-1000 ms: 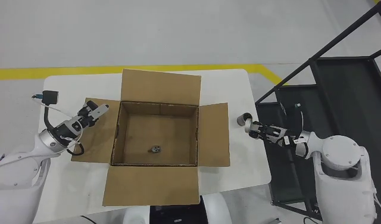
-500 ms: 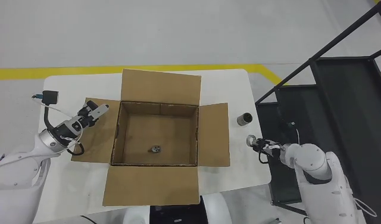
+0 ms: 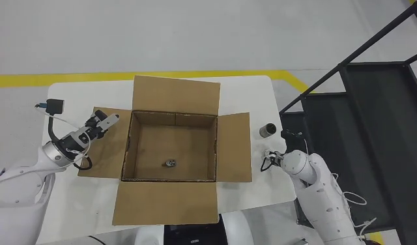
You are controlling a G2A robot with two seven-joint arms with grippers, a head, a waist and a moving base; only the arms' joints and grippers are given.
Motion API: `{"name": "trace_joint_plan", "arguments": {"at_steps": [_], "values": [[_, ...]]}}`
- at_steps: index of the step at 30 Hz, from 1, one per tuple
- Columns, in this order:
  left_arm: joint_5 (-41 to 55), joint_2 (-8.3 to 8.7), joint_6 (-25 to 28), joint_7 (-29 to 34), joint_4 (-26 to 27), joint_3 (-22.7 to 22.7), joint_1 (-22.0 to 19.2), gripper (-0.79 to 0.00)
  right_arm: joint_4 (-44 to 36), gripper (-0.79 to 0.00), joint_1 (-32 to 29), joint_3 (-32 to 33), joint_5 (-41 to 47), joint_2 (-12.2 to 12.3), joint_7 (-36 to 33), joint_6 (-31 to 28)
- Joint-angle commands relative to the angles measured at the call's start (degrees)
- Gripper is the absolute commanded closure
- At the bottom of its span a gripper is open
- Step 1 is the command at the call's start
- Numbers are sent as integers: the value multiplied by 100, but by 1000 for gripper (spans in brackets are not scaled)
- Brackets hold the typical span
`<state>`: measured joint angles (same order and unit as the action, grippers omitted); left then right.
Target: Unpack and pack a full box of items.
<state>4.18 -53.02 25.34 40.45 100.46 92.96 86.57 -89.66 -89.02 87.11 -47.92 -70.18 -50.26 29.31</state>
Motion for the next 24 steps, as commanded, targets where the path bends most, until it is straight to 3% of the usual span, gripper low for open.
{"name": "trace_joint_plan", "arguments": {"at_steps": [1, 6, 7, 9, 17, 24], "values": [[0, 0, 0, 0, 0, 0, 0, -785, 140, 0, 86, -47, -10, -9, 79, 48], [0, 0, 0, 0, 0, 0, 0, -785, 275, 0, 194, -130, 70, -32, 225, 128], [0, 0, 0, 0, 0, 0, 0, -785, 289, -126, 208, -144, 64, -33, 239, 140], [0, 0, 0, 0, 0, 0, 0, -785, 298, -785, 232, -167, 37, -35, 255, 200], [0, 0, 0, 0, 0, 0, 0, -785, -75, -785, 172, -104, -106, -2, 63, 316], [0, 0, 0, 0, 0, 0, 0, -785, -1385, -785, -340, 581, 242, 68, -169, 350]]}}
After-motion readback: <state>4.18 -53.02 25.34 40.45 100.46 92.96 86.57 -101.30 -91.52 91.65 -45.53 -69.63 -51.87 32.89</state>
